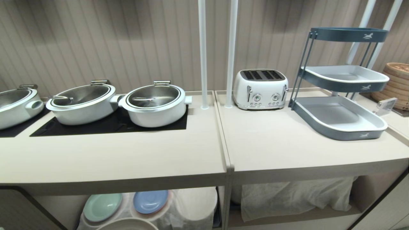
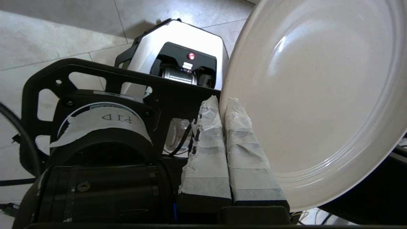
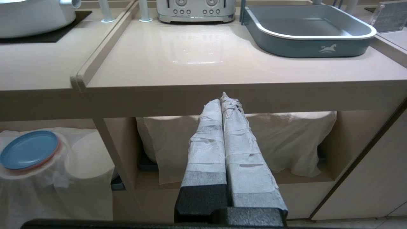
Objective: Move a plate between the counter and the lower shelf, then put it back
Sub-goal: Put the plate in the cupboard
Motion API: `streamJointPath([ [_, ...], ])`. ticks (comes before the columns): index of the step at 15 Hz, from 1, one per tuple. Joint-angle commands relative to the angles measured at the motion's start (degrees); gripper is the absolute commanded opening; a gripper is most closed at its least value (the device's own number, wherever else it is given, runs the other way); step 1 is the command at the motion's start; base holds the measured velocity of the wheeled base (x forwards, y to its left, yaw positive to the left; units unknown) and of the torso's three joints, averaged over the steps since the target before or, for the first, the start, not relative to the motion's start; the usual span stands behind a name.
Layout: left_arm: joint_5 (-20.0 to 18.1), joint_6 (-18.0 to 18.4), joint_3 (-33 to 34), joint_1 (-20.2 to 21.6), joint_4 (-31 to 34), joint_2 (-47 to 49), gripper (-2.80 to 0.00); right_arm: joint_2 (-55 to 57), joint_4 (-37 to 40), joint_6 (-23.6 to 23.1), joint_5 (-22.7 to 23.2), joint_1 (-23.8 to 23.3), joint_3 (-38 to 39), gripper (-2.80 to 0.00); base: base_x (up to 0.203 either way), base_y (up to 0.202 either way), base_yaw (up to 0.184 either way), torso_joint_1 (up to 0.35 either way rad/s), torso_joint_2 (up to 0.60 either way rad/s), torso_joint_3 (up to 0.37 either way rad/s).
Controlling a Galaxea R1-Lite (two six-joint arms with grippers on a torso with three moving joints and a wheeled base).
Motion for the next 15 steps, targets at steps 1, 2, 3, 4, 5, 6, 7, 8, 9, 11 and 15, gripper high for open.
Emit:
streamJointPath([
  [1,0.1,-0.1,0.3,0.0,0.2,-0.3,-2.80,0.0,0.0,0.0,0.0,0.0,0.0,-2.80,0.000,-0.194,-0.001,-0.001,0.00,-0.002],
  [2,0.1,-0.1,0.3,0.1,0.2,-0.7,-2.80,0.0,0.0,0.0,0.0,0.0,0.0,-2.80,0.000,-0.168,-0.001,0.002,0.00,0.000],
  [3,0.1,-0.1,0.3,0.0,0.2,-0.9,-2.80,0.0,0.0,0.0,0.0,0.0,0.0,-2.80,0.000,-0.115,0.000,-0.005,0.00,0.006],
  [4,0.1,-0.1,0.3,0.1,0.1,-0.9,-2.80,0.0,0.1,0.0,0.0,0.0,0.0,-2.80,0.000,0.000,0.000,0.000,0.00,0.000],
  [5,0.0,-0.1,0.3,0.0,0.0,-0.9,-2.80,0.0,0.0,0.0,0.0,0.0,0.0,-2.80,0.000,0.000,0.000,0.000,0.00,0.000],
  [6,-0.1,-0.1,0.3,0.0,0.0,-0.9,-2.80,0.0,0.0,0.0,0.0,0.0,0.0,-2.80,0.000,0.000,0.000,0.000,0.00,0.000],
  [7,-0.2,0.0,0.3,0.0,-0.1,-0.9,-2.80,0.0,0.0,0.0,0.0,0.0,0.0,-2.80,0.000,0.000,0.000,0.000,0.00,0.000],
  [8,-0.2,0.1,0.2,0.0,-0.1,-0.9,-2.80,0.0,0.0,0.0,0.0,0.0,0.0,-2.80,0.000,0.000,0.000,0.000,0.00,0.000],
  [9,0.1,0.1,0.3,0.0,-0.1,-0.9,-2.80,0.0,0.1,0.0,0.0,0.0,0.0,-2.80,0.000,0.000,0.000,0.000,0.00,0.000],
  [11,0.6,0.1,0.2,0.0,0.0,-0.9,-2.80,0.0,0.0,0.0,0.0,0.0,0.0,-2.80,0.000,0.000,0.000,0.000,0.00,0.000],
  [15,0.9,0.2,1.3,0.0,-0.1,-0.5,-2.80,0.0,0.0,0.0,0.0,0.0,0.0,-2.80,0.000,0.000,0.000,0.000,0.00,0.000],
])
